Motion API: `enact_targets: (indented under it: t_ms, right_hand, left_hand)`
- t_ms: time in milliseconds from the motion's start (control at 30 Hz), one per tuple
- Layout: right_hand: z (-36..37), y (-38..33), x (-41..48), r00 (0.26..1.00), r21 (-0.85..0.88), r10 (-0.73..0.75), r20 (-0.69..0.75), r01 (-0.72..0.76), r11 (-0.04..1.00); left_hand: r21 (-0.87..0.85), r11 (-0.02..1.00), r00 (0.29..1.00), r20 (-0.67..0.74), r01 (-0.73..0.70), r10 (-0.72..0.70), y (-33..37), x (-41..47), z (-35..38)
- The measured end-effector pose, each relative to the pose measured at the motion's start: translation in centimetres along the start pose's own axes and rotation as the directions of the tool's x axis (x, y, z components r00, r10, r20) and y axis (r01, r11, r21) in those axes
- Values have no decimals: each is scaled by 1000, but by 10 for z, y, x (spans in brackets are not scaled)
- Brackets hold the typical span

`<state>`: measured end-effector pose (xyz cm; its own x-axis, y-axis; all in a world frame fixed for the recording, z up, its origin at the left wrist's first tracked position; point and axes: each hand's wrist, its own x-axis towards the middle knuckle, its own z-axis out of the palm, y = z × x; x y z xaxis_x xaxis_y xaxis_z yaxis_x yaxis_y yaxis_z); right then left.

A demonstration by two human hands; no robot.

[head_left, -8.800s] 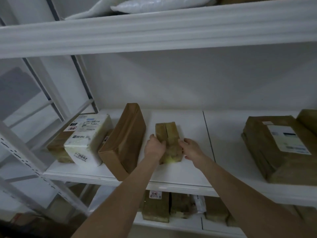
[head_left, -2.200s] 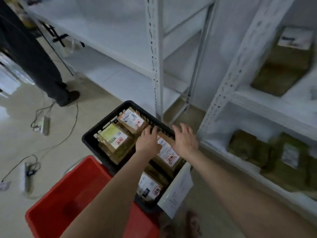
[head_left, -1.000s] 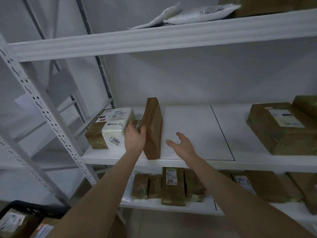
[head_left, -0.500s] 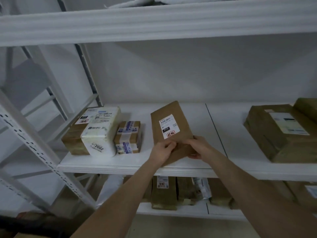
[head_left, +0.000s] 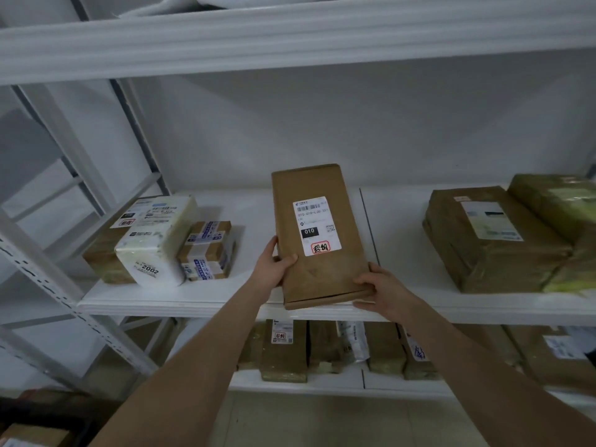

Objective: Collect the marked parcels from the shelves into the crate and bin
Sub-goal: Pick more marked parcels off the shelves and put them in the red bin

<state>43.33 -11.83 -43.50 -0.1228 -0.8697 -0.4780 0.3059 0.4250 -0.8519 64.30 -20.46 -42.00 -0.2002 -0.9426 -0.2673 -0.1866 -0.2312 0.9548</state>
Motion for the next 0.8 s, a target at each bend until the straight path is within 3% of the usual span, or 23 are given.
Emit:
enact_targets:
  t_ms: [100,267,467,633,800]
  right_hand:
    - [-10,-2,-6,984,-278,-158,-82,130,952]
    - [-10,-13,-14,928,-410,-361,-93,295,863]
    - [-9,-2,-20,920,-448,-367,-142,270,852]
    - [4,11,-25,945,-456,-309,-107,230,860]
    - [25,34,-25,951,-613,-310,13,252,749]
  left_hand:
    - [-12,1000,1000,15,-25,25,-1,-10,11]
    - [45,999,998,61,-22,19,-10,-26,29]
    - [134,990,999,0,-35,36,-23,-44,32]
    - [160,986,981,-180,-44,73,-40,-62,20]
    - [134,991,952,-306,19,23,-70,-92,-11]
